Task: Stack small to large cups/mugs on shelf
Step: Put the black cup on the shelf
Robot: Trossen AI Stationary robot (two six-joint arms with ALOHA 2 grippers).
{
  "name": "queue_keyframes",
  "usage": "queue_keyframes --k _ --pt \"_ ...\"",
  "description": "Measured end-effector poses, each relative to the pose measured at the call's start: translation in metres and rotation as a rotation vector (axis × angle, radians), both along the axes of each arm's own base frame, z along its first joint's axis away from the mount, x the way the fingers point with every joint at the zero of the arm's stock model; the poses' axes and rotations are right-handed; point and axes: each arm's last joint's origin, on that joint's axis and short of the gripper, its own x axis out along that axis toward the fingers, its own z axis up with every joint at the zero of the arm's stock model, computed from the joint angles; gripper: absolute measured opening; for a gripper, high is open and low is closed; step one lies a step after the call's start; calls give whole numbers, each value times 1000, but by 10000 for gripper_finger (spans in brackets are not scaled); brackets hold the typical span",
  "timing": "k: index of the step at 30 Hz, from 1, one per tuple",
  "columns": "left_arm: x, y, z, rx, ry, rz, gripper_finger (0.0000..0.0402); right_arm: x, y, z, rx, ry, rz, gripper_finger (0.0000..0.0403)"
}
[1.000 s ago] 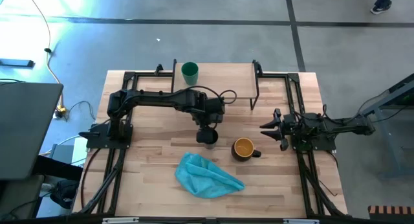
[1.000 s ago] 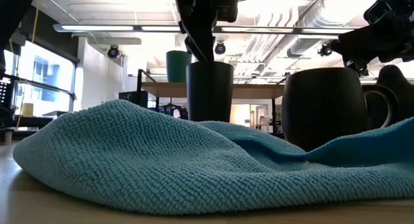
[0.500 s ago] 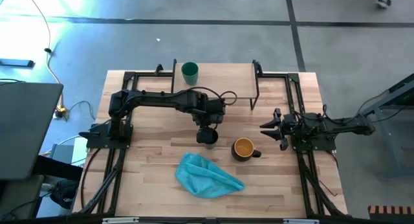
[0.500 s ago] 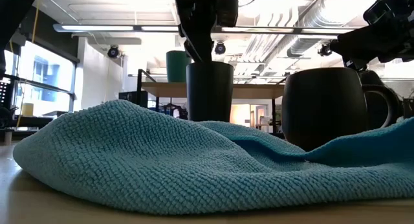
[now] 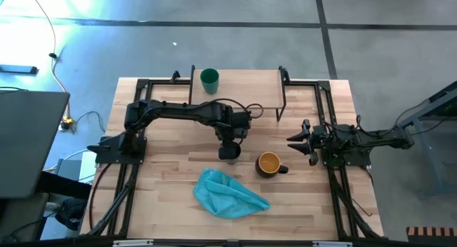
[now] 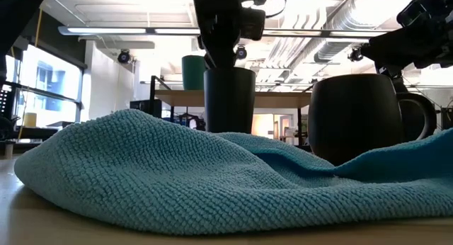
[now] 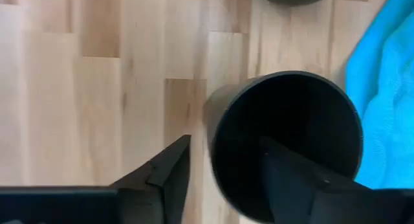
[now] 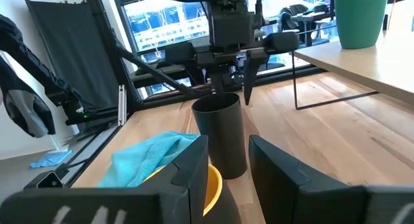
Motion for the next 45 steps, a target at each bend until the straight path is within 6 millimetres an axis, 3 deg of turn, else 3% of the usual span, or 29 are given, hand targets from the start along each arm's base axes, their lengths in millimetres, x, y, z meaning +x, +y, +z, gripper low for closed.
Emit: queue_keyframes --k 14,32,38,45 --pt "3 0 -2 -3 -14 9 9 0 0 0 44 3 3 103" --pt "-3 0 3 9 25 16 2 0 0 0 63 3 4 103" --pt "-1 2 28 51 -6 18 1 0 0 0 63 3 3 103" --pt "-3 4 70 131 -69 19 0 0 0 0 63 3 3 103"
